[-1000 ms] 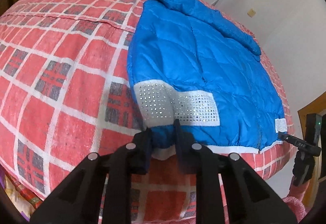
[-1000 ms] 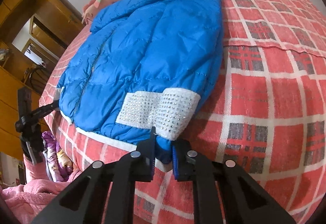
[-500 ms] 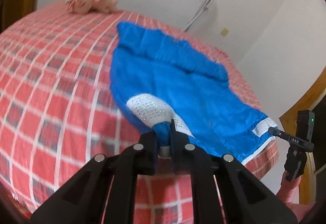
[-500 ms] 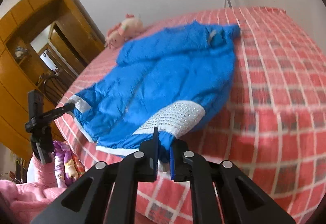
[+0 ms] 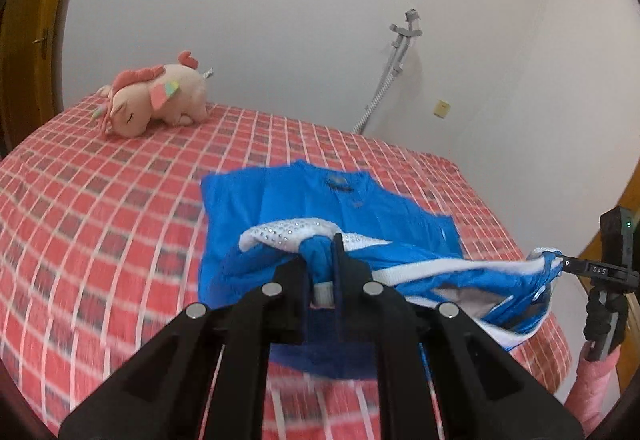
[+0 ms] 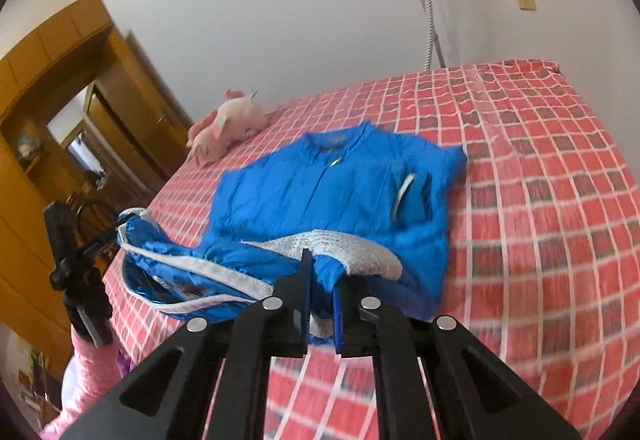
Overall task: Fold large clothes
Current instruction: 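Lift the hem with both tools and fold it toward the collar, then open both tools to release the folded hem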
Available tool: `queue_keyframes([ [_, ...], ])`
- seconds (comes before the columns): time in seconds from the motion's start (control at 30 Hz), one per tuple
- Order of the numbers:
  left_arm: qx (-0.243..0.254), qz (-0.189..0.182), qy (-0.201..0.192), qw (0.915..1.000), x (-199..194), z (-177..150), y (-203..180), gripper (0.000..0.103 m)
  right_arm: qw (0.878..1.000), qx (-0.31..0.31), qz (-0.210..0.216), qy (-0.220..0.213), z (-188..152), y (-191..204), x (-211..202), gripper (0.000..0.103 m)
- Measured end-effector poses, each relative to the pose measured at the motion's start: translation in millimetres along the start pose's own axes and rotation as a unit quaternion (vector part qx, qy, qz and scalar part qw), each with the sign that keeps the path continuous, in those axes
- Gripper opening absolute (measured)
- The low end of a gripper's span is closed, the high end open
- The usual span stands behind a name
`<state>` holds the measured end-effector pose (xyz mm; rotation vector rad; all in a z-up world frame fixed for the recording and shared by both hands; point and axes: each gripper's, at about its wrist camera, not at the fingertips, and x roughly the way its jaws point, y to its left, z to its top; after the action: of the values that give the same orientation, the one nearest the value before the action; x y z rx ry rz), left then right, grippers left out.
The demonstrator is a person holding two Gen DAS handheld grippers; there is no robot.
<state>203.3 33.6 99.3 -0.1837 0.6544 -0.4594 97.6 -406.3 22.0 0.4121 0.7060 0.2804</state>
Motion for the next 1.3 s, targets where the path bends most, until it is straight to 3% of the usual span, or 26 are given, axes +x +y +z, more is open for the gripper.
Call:
queue_keyframes([
  [0.33,-0.010,0.028,0.021,0.9993,97,61,17,0.008,0.998,0.035,-0.017,0.039,82,-35,79,0.008],
  [0.53,-0.024,0.047,0.064,0.9966,173,79,39,0.009,0.994,0.065,-0.024,0.084,113,-70,143,0.008],
  [0.7,-0.027,0.075,0.101,0.9917,235,82,58,0.009,0.988,0.093,-0.042,0.120,124,-106,202,0.008],
  [0.87,-0.048,0.087,0.135,0.9858,284,76,79,0.011,0.983,0.123,-0.030,0.135,123,-131,236,0.008],
  [1.0,-0.056,0.087,0.145,0.9840,294,74,84,0.013,0.982,0.130,-0.022,0.138,121,-137,243,0.009],
  [1.07,-0.059,0.077,0.149,0.9841,289,77,84,0.016,0.983,0.122,-0.015,0.135,121,-133,236,0.016],
  [1.17,-0.071,0.049,0.149,0.9850,269,80,84,0.031,0.988,0.094,-0.011,0.120,120,-121,214,0.032],
  [1.2,-0.076,0.041,0.143,0.9860,258,82,86,0.049,0.990,0.084,-0.012,0.115,119,-116,208,0.050],
  [1.23,-0.075,0.039,0.137,0.9871,249,82,86,0.060,0.992,0.066,-0.019,0.107,117,-110,198,0.056],
  [1.3,-0.054,0.050,0.121,0.9899,228,79,86,0.062,0.993,0.037,-0.036,0.102,110,-102,184,0.056],
])
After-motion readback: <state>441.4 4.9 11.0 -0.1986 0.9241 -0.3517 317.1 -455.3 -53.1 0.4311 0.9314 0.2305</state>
